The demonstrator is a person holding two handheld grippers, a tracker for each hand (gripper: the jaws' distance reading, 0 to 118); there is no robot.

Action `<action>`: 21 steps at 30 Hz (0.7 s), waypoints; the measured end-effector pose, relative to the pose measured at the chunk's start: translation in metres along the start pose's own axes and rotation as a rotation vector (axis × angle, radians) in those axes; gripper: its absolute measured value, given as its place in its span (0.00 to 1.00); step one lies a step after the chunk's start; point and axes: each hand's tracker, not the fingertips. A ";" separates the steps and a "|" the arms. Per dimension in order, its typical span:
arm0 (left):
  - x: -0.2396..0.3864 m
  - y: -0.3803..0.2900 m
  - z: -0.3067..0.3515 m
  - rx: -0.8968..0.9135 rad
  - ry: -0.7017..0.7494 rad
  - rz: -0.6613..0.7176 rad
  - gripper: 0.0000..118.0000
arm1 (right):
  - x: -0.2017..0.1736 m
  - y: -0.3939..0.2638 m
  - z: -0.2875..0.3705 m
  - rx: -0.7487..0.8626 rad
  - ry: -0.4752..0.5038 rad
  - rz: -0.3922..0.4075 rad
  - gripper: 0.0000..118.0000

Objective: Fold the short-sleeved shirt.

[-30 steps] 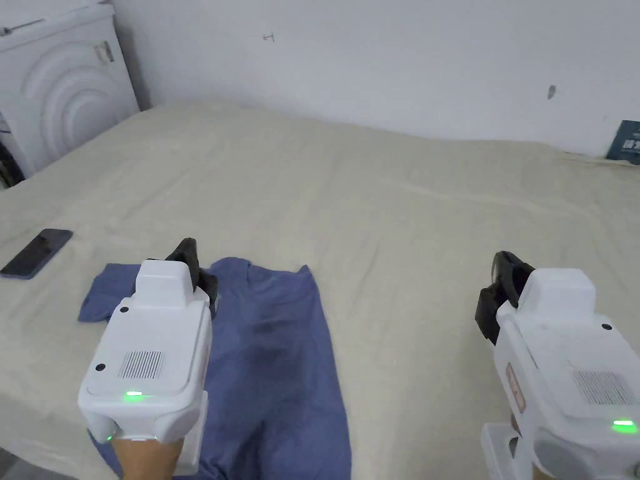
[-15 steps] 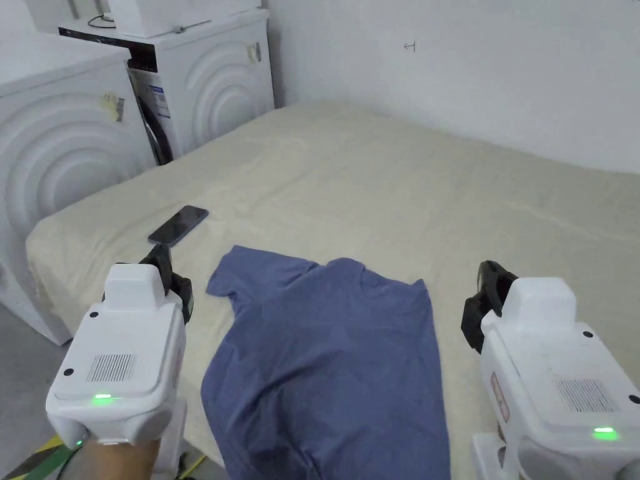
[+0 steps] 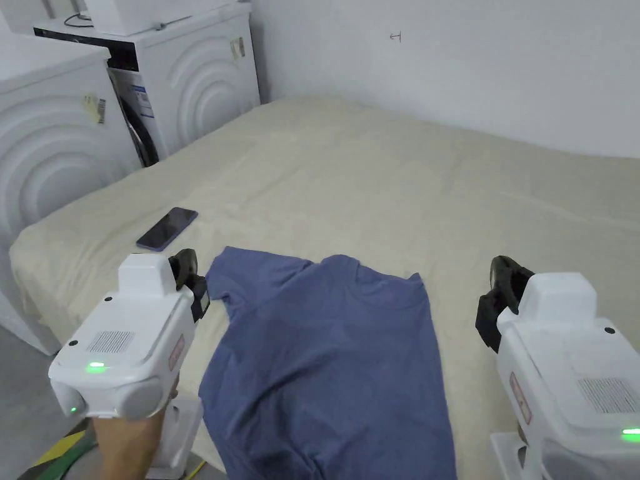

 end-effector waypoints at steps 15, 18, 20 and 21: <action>0.092 -0.065 -0.155 -0.669 -0.220 -0.040 0.69 | 0.059 -0.014 0.006 -0.052 -0.167 0.003 0.00; 0.109 -0.088 -0.170 -0.739 -0.213 -0.122 0.76 | 0.066 -0.020 0.007 -0.074 -0.188 0.008 0.00; 0.117 -0.101 -0.175 -0.780 -0.207 -0.128 0.77 | 0.072 -0.025 0.008 -0.088 -0.204 0.006 0.00; 0.120 -0.106 -0.178 -0.801 -0.207 -0.137 0.77 | 0.069 -0.022 0.012 -0.094 -0.211 0.005 0.00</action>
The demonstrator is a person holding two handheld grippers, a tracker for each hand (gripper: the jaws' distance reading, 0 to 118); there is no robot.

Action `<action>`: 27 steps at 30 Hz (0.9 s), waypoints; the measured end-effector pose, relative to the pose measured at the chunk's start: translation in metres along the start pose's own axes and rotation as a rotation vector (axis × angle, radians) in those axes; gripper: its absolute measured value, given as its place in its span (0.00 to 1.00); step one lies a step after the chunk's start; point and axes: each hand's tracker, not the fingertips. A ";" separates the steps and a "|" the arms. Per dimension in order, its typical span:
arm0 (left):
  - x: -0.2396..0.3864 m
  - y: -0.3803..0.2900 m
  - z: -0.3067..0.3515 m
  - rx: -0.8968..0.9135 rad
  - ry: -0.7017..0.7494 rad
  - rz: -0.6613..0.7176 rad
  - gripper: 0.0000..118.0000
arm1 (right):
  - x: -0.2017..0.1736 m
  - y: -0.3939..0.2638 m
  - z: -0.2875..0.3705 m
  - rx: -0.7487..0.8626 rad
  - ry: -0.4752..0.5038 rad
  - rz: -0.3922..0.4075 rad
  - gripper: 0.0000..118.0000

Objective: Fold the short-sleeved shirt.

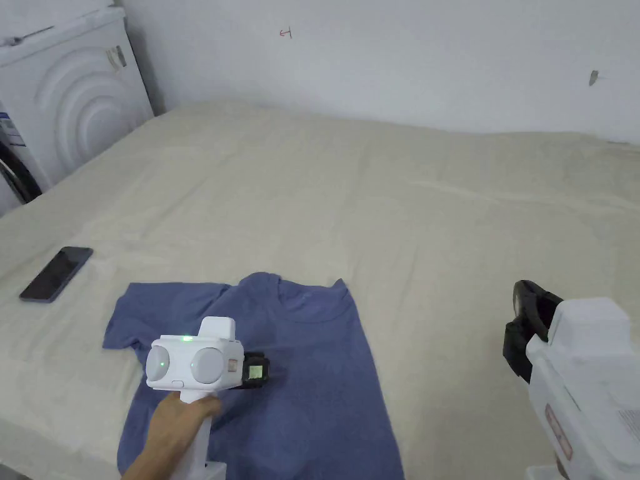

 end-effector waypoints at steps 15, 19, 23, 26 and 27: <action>0.018 -0.010 -0.008 -0.133 0.003 -0.127 0.00 | 0.048 -0.030 0.034 -0.069 -0.129 -0.066 0.00; 0.015 -0.021 0.016 -0.075 -0.101 -0.022 0.00 | 0.058 -0.030 0.053 -0.053 -0.169 -0.076 0.00; -0.017 -0.016 0.031 0.052 -0.339 0.262 0.00 | 0.081 -0.037 0.067 -0.043 -0.211 -0.114 0.00; -0.004 -0.007 0.063 0.131 -0.410 0.349 0.00 | 0.090 -0.035 0.079 -0.043 -0.235 -0.124 0.00; 0.000 -0.003 0.068 0.137 -0.429 0.340 0.00 | 0.093 -0.035 0.082 -0.042 -0.244 -0.124 0.00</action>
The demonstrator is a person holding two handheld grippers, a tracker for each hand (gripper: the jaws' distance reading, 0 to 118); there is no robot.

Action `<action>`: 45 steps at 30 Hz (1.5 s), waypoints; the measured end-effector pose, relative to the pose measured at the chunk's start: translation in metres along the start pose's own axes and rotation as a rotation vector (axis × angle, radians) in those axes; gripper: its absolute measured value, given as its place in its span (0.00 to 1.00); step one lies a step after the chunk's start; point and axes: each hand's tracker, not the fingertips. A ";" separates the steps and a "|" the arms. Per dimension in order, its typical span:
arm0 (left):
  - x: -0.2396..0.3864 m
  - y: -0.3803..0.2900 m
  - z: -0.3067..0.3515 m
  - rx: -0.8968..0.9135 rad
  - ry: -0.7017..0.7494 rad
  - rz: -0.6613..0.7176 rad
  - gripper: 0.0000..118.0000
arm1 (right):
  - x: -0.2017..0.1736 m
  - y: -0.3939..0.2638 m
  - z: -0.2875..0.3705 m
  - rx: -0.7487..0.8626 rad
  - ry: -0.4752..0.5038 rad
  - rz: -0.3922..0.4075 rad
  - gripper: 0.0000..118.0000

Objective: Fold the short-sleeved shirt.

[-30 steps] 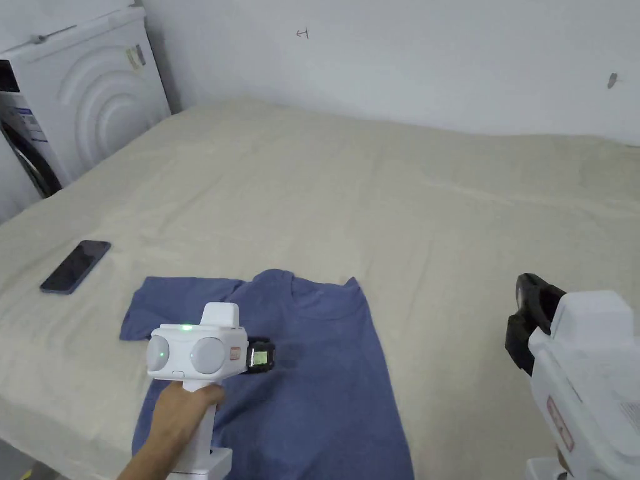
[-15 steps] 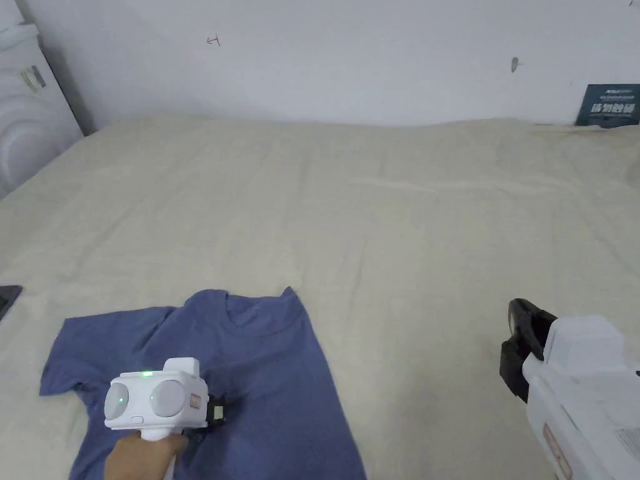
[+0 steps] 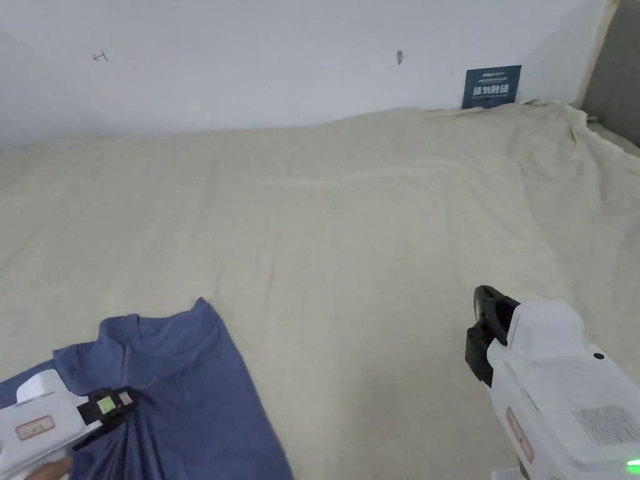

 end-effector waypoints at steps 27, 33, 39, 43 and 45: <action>0.355 0.034 -0.021 -0.002 -0.704 -0.443 0.00 | 0.116 0.011 0.062 0.078 -0.294 -0.031 0.00; 0.366 -0.015 -0.054 -0.127 -0.652 -0.551 0.00 | 0.116 0.013 0.061 0.073 -0.302 -0.025 0.00; 0.332 -0.065 -0.124 -0.291 -0.462 -0.600 0.00 | 0.111 0.013 0.056 0.067 -0.289 -0.019 0.00; 0.314 -0.097 -0.158 -0.376 -0.344 -0.603 0.00 | 0.112 0.005 0.051 0.053 -0.279 -0.030 0.00; 0.307 -0.112 -0.175 -0.431 -0.295 -0.627 0.00 | 0.106 0.004 0.050 0.047 -0.274 -0.037 0.00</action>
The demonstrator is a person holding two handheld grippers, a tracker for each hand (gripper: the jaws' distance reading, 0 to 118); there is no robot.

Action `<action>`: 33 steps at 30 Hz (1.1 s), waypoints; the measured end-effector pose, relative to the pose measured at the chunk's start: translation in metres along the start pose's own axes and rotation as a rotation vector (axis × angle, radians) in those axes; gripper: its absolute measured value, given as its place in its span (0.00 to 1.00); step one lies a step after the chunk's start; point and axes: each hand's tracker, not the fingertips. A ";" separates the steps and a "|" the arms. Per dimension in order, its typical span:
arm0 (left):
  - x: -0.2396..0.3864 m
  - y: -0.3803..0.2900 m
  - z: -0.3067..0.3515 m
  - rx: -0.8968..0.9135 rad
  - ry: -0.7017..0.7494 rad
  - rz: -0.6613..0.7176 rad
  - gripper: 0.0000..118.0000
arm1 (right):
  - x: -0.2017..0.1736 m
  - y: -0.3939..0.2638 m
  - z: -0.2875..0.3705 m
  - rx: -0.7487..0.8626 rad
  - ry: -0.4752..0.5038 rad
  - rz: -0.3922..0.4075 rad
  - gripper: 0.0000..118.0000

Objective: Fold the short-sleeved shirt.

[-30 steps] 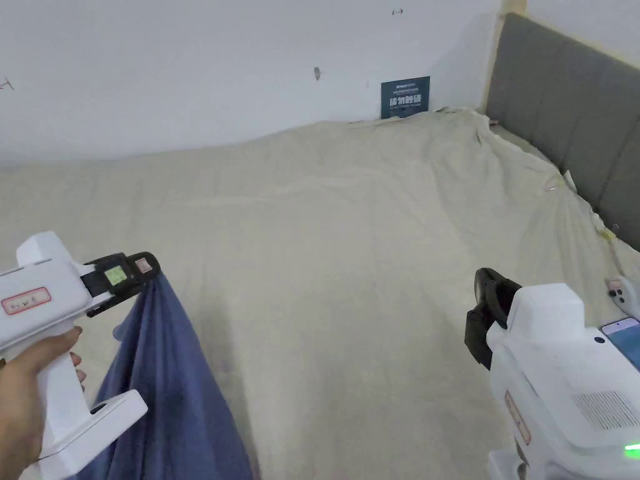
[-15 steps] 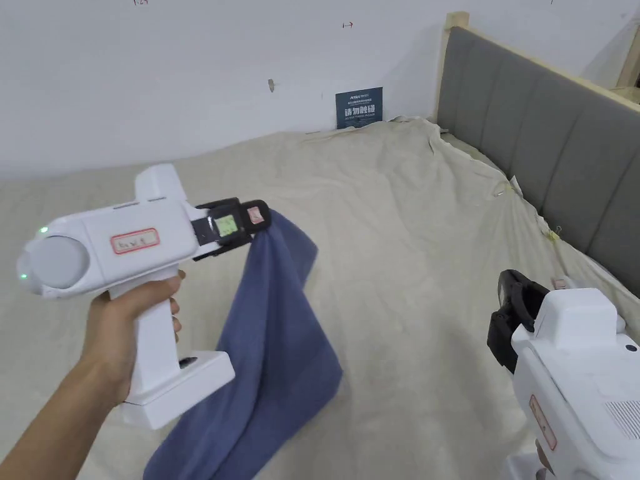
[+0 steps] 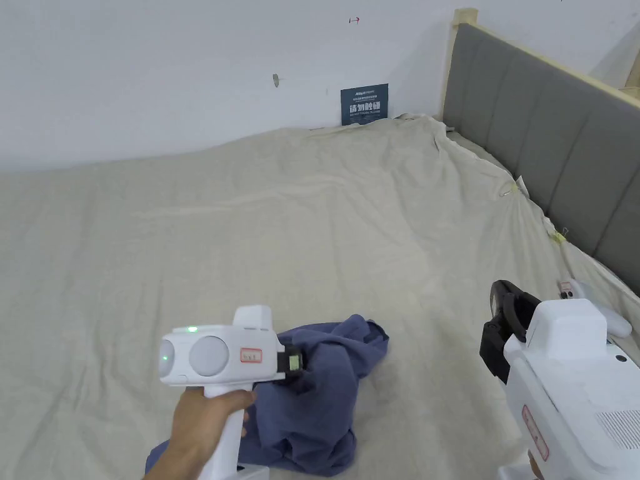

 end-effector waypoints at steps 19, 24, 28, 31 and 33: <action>0.014 -0.029 0.026 0.110 0.102 -0.080 1.00 | -0.017 0.003 0.000 -0.009 0.068 0.014 0.00; 0.017 -0.014 0.095 0.330 0.143 -0.084 1.00 | -0.024 0.014 0.000 0.015 0.083 0.022 0.00; 0.016 -0.012 0.147 0.496 0.261 -0.107 0.99 | -0.028 0.021 -0.001 0.036 0.094 0.027 0.00; 0.013 -0.018 0.175 0.631 0.367 -0.100 0.98 | -0.030 0.026 -0.002 0.051 0.102 0.030 0.00; 0.009 -0.026 0.190 0.714 0.421 -0.104 0.94 | -0.031 0.028 -0.005 0.060 0.108 0.031 0.00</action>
